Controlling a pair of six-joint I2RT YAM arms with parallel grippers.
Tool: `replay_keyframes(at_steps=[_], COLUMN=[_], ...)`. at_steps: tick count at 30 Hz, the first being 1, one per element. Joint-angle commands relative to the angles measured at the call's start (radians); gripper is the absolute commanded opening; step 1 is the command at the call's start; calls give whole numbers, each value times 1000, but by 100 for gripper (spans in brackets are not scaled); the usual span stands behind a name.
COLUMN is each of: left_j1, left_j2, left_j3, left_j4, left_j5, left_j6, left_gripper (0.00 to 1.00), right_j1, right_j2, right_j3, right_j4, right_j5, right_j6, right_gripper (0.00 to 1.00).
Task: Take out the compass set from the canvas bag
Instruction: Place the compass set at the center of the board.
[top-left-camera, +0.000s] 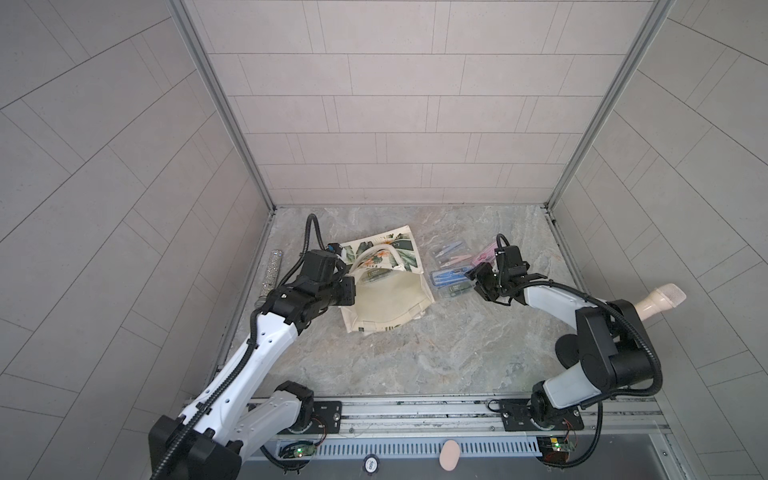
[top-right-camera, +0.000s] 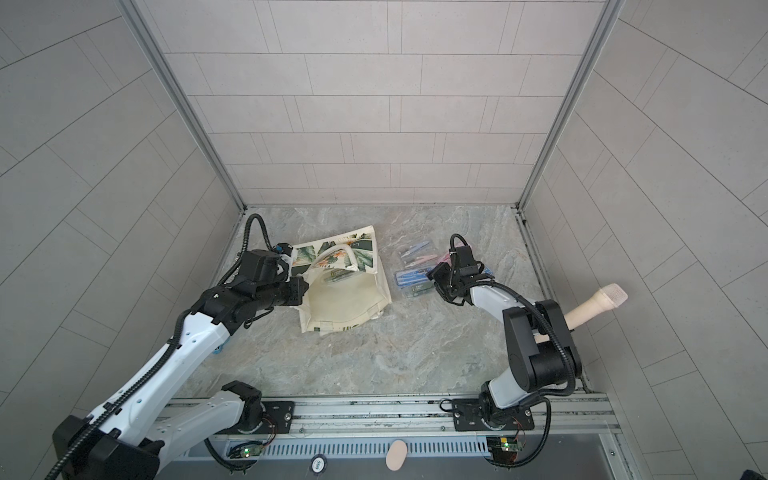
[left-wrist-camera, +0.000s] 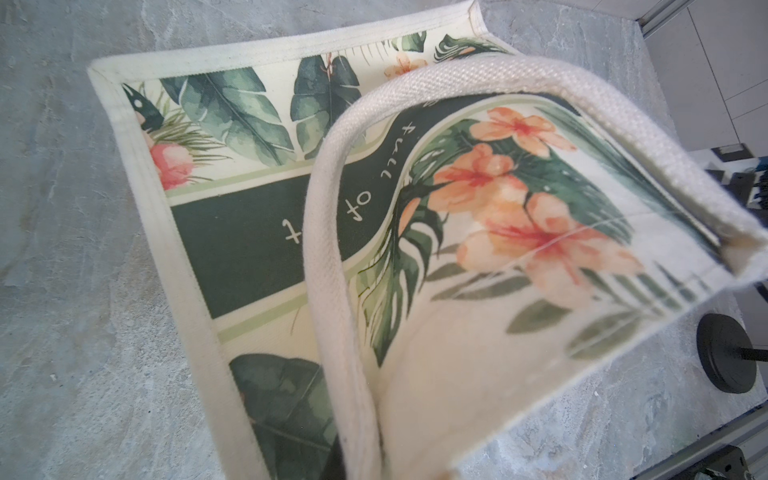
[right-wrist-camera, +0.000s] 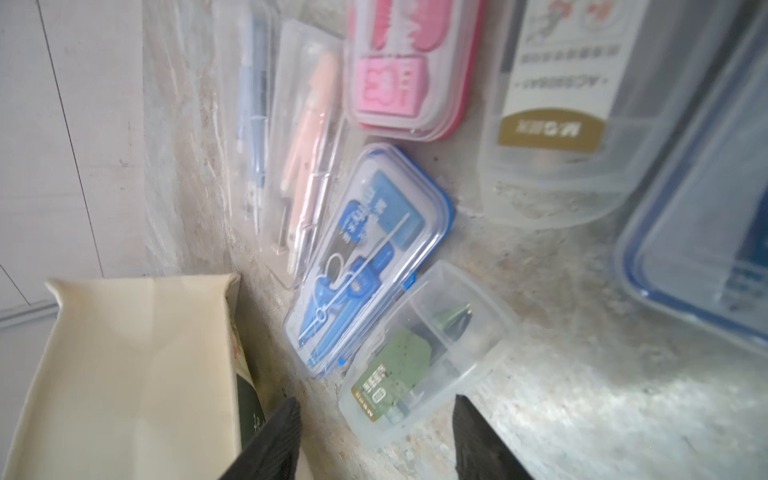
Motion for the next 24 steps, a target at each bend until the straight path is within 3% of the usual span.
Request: replay_keyframes(at_steps=[1, 2, 4, 7, 12, 24], left_j1=[4, 3, 3, 5, 4, 4], left_j2=[-17, -14, -6, 1, 5, -28], left_j3=[40, 40, 42, 49, 56, 59], left_j4=[18, 21, 25, 25, 24, -17], left_j5=[-1, 1, 7, 9, 12, -3], left_j6=[-5, -5, -7, -5, -5, 7], left_gripper=[0, 0, 0, 0, 0, 0], right_j1=[86, 106, 136, 161, 231, 268], right_j2=[-49, -37, 14, 112, 271, 407], right_j3=[104, 124, 158, 231, 390, 520], right_j4=[-181, -216, -267, -391, -559, -633], right_j5=[50, 36, -33, -104, -105, 59], right_j6=[-168, -198, -256, -347, -488, -522], right_gripper=[53, 46, 14, 1, 0, 1])
